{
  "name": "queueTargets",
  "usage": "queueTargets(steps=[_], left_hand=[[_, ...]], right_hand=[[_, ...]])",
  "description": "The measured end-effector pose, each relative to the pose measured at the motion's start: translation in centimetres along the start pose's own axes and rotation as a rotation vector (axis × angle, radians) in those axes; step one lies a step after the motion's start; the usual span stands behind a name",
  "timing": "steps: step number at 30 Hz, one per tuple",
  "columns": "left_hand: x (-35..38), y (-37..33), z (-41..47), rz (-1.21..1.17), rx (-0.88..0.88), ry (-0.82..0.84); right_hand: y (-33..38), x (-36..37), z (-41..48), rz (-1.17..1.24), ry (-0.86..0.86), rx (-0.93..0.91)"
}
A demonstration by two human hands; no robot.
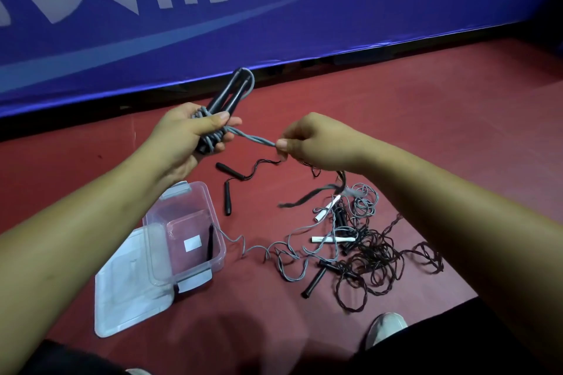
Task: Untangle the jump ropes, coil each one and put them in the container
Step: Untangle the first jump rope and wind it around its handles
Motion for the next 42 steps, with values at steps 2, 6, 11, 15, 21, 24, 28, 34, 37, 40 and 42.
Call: queueTargets(steps=[2,6,11,15,21,24,28,34,37,40,42], left_hand=[[-0.1,0.1,0.3,0.001,-0.014,-0.038],[0.0,0.7,0.4,0.107,-0.037,-0.002],[1.2,1.5,-0.6,0.607,0.077,0.178],[1.6,1.1,-0.8,0.79,0.118,0.29],[3.3,1.1,-1.2,1.16,0.292,0.346],[3.9,0.7,-1.7,1.19,0.331,0.352],[4.8,0.5,-3.1,1.045,0.298,0.523],[4.3,-0.3,-3.9,0.794,0.239,0.614],[4.2,-0.8,-4.3,0.567,0.217,0.566],[4.1,-1.0,-4.1,0.325,0.189,0.548],[3.8,-1.0,-3.5,0.233,0.191,0.477]], right_hand=[[1.2,-0.3,-0.2,0.009,-0.03,-0.045],[2.7,-0.9,-0.5,-0.168,-0.101,-0.185],[3.1,-1.3,-1.0,-0.272,-0.154,-0.282],[2.6,-1.7,-0.9,-0.273,-0.19,-0.275],[2.9,-1.6,-0.7,-0.341,-0.222,-0.274],[2.4,-2.3,-0.4,-0.287,-0.275,-0.27],[0.7,-3.1,0.3,-0.132,-0.259,-0.216],[-2.6,-2.9,0.7,0.173,-0.105,-0.122],[-3.5,-2.2,0.3,0.241,0.009,-0.091],[-3.1,-0.4,0.4,0.27,0.092,-0.088],[-2.5,0.5,0.5,0.36,0.136,-0.074]])
Point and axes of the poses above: each hand's wrist, its own z-axis towards the middle knuckle, its own x-axis out of the palm, y = z × x, the point moved 4 cm from there along z, towards the middle knuckle, and after that the axes turned 4 degrees about x, right-handed, at the moved point
